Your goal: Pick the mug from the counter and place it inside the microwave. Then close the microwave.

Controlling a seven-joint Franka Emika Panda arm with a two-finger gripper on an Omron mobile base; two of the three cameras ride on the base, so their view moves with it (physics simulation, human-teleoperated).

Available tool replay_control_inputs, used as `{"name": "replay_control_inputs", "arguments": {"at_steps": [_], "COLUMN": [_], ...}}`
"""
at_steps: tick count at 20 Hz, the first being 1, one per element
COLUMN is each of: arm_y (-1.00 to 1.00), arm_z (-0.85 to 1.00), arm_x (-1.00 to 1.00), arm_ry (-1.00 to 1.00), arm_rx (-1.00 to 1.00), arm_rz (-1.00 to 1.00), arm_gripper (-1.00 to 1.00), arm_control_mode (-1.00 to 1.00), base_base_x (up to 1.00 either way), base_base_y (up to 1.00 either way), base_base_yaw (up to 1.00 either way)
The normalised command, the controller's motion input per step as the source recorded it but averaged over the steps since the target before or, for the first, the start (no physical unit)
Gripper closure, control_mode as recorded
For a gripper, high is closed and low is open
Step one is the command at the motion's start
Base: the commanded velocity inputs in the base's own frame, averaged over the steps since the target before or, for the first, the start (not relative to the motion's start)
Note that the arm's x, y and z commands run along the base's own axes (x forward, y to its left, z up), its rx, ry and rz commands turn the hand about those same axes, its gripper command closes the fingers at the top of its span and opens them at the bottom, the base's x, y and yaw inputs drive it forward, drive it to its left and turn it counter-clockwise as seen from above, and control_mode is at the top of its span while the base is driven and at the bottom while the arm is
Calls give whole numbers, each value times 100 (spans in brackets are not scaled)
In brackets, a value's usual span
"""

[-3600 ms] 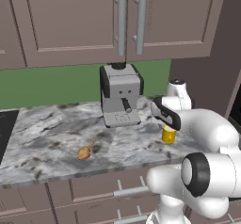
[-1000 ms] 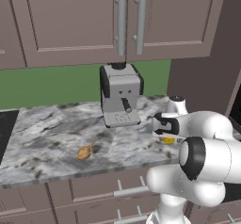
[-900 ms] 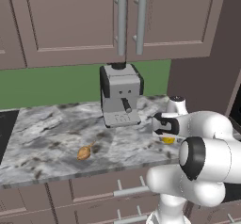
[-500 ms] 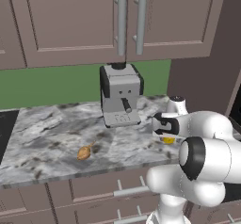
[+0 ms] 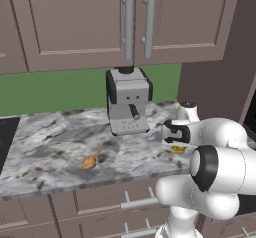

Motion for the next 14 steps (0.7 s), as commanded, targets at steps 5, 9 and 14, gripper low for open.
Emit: {"name": "replay_control_inputs", "arguments": {"at_steps": [5, 9, 14], "arm_y": [0, 0, 0], "arm_z": [0, 6, 52], "arm_x": [-1, -7, -37], "arm_ry": [0, -2, -11], "arm_rx": [0, 0, 0], "arm_rz": [0, 0, 0], "arm_gripper": [100, 100, 100], "arm_control_mode": [-100, -100, -100], "base_base_x": [0, 0, 0], "base_base_y": [0, 0, 0], "base_base_yaw": [0, 0, 0]}}
